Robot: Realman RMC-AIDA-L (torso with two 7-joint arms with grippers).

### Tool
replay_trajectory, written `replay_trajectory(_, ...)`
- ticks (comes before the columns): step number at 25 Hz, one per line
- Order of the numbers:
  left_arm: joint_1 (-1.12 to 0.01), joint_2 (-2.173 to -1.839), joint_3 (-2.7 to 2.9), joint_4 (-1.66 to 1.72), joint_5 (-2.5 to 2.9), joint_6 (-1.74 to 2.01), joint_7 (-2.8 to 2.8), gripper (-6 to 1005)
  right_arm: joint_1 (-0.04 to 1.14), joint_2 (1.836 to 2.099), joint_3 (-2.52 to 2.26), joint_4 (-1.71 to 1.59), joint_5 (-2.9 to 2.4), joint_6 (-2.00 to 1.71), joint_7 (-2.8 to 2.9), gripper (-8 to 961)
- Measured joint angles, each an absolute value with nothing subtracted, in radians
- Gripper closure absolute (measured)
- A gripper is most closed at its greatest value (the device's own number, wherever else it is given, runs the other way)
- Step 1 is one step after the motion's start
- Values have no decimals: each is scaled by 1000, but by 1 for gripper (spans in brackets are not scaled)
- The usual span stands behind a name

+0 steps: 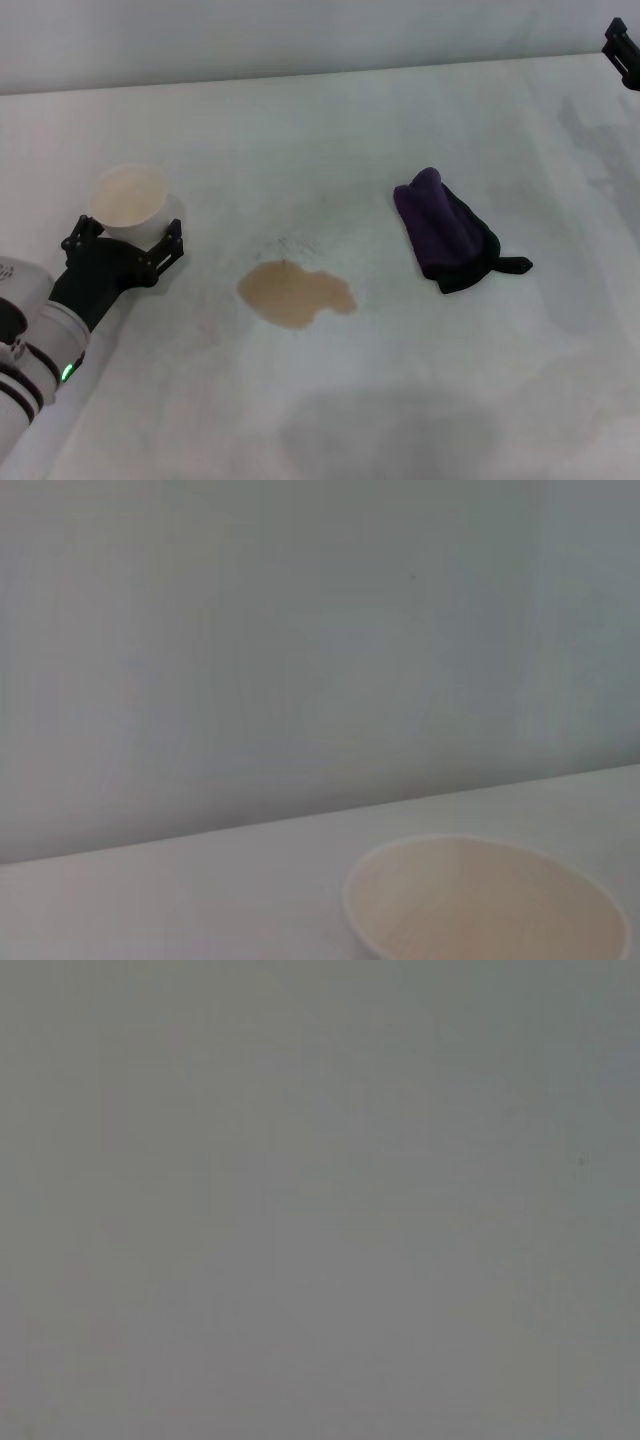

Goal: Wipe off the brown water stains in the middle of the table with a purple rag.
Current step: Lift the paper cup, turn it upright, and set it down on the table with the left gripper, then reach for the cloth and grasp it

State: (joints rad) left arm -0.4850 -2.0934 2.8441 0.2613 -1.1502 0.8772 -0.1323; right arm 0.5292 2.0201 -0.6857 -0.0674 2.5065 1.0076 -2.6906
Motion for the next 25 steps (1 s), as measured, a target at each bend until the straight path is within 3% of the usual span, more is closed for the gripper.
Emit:
replay_trajectory(3, -476, -2091, 2844, 270, -1151, 887, -132, 107, 529, 2020, -686, -67, 2506, 1007, -2691, 87)
replay_trajectory(25, -296, -2088, 2842, 334, -1164, 1129, -78, 110, 562, 2028, -701, -48, 2499, 1038, -2674, 88)
